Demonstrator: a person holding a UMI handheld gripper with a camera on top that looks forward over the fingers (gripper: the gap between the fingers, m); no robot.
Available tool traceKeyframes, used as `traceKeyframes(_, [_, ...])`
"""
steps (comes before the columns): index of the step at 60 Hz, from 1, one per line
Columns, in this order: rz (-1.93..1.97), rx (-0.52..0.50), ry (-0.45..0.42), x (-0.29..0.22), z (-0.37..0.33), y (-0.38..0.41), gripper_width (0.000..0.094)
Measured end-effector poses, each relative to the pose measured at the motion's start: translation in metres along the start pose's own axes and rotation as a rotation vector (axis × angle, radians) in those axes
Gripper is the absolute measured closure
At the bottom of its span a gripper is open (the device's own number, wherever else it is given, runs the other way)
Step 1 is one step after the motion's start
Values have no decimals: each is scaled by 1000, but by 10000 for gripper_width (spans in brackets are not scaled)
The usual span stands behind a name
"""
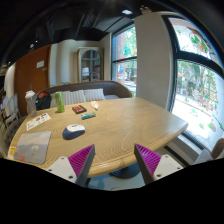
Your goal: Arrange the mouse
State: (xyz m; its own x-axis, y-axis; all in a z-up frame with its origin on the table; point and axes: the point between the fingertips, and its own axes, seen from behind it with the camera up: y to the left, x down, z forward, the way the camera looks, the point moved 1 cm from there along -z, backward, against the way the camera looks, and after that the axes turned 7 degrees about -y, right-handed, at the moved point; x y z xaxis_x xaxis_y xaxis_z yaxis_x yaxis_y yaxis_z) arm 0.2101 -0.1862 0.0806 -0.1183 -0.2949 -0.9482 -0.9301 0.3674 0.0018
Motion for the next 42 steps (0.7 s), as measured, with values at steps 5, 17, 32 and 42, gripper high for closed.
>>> traceKeyframes(5, [-53,-50,12,10,10,10,125])
traceKeyframes(17, [-120,-176,55,28,63,77,127])
traceKeyframes(32, [-58,-394,162,42,112,174,125])
traceKeyframes(42, [-63,-394,178,41,145,194,135])
